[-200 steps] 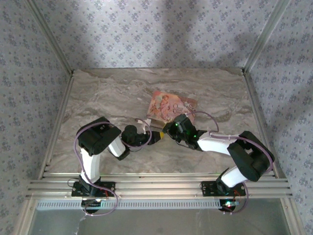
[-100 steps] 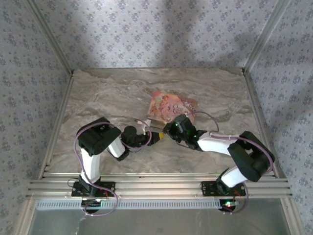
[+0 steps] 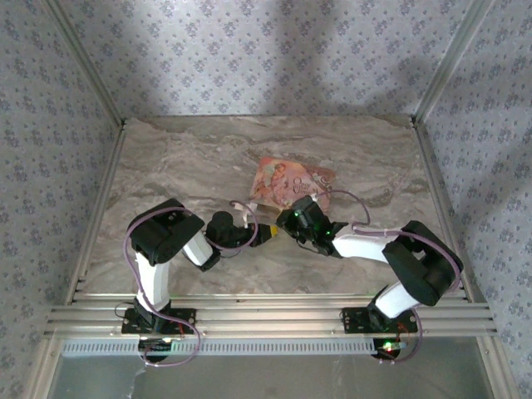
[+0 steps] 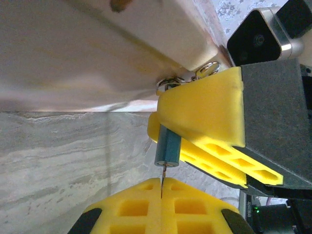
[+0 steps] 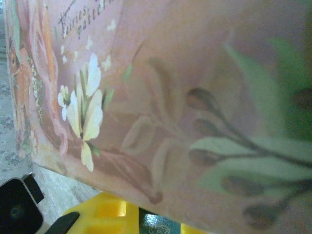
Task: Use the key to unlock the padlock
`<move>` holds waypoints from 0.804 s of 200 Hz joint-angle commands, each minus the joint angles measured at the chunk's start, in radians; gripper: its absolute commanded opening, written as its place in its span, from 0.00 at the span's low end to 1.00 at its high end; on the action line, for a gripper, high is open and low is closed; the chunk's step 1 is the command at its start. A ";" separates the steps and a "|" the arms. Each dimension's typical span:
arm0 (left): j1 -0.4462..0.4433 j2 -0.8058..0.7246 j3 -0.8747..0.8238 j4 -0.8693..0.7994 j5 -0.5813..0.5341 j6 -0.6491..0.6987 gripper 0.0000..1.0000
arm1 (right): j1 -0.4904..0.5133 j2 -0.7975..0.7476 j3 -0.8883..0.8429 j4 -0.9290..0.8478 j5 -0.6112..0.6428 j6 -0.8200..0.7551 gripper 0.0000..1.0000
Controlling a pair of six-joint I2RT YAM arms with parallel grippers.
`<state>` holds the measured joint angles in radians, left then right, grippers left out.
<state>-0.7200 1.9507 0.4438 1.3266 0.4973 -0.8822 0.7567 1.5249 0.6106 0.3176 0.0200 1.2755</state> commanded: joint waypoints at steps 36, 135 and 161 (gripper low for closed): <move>-0.029 -0.016 -0.009 0.061 -0.156 0.253 0.00 | 0.049 0.022 0.054 -0.124 -0.110 0.054 0.17; -0.069 -0.035 -0.065 -0.024 -0.288 0.442 0.00 | 0.017 -0.032 0.052 -0.192 -0.067 0.022 0.52; -0.074 -0.057 -0.055 -0.061 -0.287 0.450 0.00 | 0.002 -0.026 0.048 -0.190 -0.048 0.008 0.52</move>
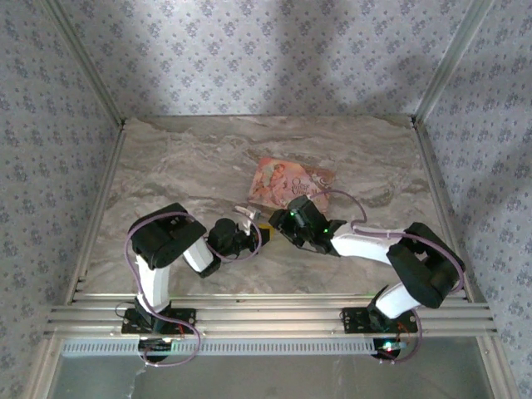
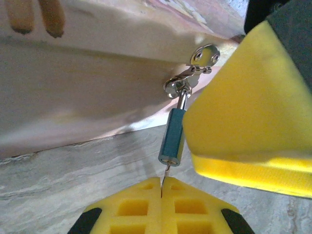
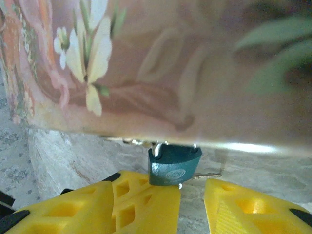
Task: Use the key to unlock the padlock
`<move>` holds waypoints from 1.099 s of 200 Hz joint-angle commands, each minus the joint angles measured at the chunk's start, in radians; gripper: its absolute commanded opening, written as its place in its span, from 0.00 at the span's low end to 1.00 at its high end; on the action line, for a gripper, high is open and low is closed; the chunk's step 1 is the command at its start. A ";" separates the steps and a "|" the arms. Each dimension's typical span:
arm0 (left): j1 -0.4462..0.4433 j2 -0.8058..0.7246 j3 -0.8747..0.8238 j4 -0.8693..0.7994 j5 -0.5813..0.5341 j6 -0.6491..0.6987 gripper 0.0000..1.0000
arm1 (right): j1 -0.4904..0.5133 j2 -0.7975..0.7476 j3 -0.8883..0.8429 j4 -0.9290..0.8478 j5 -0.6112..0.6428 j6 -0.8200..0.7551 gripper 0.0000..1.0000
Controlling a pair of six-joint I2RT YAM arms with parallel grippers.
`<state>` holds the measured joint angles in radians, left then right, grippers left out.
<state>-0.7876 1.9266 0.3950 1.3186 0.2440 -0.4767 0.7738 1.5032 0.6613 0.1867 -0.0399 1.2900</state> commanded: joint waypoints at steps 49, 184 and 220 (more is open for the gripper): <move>-0.006 -0.017 0.022 -0.019 0.030 -0.048 0.00 | -0.025 0.036 -0.005 -0.005 0.038 -0.011 0.51; 0.042 -0.048 0.044 0.036 0.156 -0.183 0.00 | -0.031 0.086 0.017 -0.027 0.020 -0.030 0.09; 0.057 -0.061 0.070 0.030 0.213 -0.200 0.00 | -0.032 0.096 0.044 -0.083 -0.021 -0.061 0.00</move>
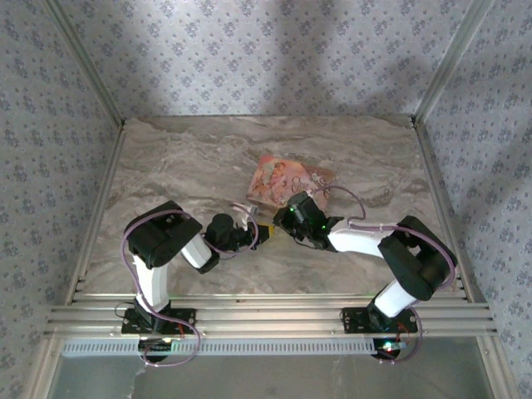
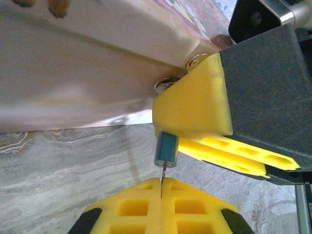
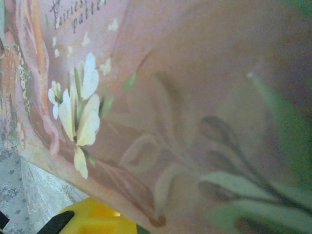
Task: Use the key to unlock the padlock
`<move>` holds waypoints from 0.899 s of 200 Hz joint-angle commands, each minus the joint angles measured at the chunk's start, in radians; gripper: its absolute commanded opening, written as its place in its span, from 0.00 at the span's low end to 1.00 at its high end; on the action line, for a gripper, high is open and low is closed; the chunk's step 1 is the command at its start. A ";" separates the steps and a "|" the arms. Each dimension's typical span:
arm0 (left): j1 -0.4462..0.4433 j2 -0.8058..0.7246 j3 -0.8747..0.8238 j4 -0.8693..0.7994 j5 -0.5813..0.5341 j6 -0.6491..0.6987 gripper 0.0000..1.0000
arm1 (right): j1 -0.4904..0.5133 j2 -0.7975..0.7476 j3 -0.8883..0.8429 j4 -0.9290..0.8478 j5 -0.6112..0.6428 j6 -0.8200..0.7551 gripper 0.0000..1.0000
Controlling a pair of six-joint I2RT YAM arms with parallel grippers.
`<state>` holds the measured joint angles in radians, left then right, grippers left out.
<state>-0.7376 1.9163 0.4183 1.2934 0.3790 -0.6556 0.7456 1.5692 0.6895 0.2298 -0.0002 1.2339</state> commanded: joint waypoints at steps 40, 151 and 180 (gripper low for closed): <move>0.015 -0.080 0.048 0.054 0.096 -0.029 0.00 | -0.001 0.060 0.038 -0.141 -0.104 -0.026 0.00; 0.044 -0.112 0.132 0.080 0.156 -0.144 0.00 | 0.027 0.054 0.107 -0.293 -0.099 -0.109 0.00; 0.014 -0.179 0.127 -0.129 0.095 0.074 0.00 | 0.029 0.045 0.112 -0.308 -0.104 -0.112 0.00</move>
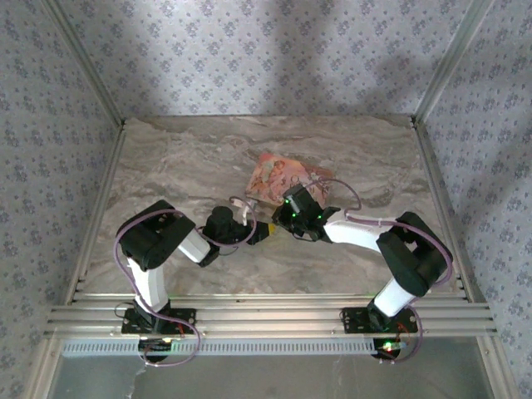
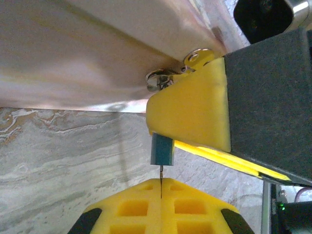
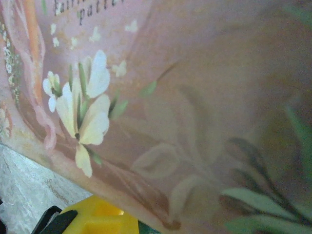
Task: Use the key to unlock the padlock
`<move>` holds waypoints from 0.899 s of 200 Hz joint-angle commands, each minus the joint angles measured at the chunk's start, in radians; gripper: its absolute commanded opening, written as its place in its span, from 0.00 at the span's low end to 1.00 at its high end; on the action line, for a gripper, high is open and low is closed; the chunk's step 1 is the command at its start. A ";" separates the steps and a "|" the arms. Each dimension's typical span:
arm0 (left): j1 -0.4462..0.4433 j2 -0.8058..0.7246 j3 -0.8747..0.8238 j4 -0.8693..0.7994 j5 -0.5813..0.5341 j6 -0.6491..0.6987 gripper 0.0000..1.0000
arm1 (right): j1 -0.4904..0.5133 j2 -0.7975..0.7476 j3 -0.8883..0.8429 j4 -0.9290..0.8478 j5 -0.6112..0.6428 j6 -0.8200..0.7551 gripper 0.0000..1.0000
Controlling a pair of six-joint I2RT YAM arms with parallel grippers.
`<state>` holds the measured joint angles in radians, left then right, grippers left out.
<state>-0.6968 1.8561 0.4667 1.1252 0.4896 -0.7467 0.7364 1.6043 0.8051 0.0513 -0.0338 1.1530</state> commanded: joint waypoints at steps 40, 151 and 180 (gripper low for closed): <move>-0.179 -0.262 0.088 -0.321 -0.312 0.615 0.00 | 0.034 -0.009 0.032 -0.198 -0.091 -0.042 0.00; -0.257 -0.288 0.061 -0.353 -0.513 0.799 0.00 | 0.012 -0.105 0.011 -0.212 -0.094 -0.004 0.48; -0.257 -0.287 0.063 -0.357 -0.512 0.777 0.00 | 0.013 -0.142 -0.009 -0.198 -0.067 0.011 0.54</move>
<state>-0.9455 1.6005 0.5114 0.7029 -0.0132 0.0292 0.7444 1.5135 0.8165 -0.1421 -0.1032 1.1446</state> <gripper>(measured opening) 0.054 0.521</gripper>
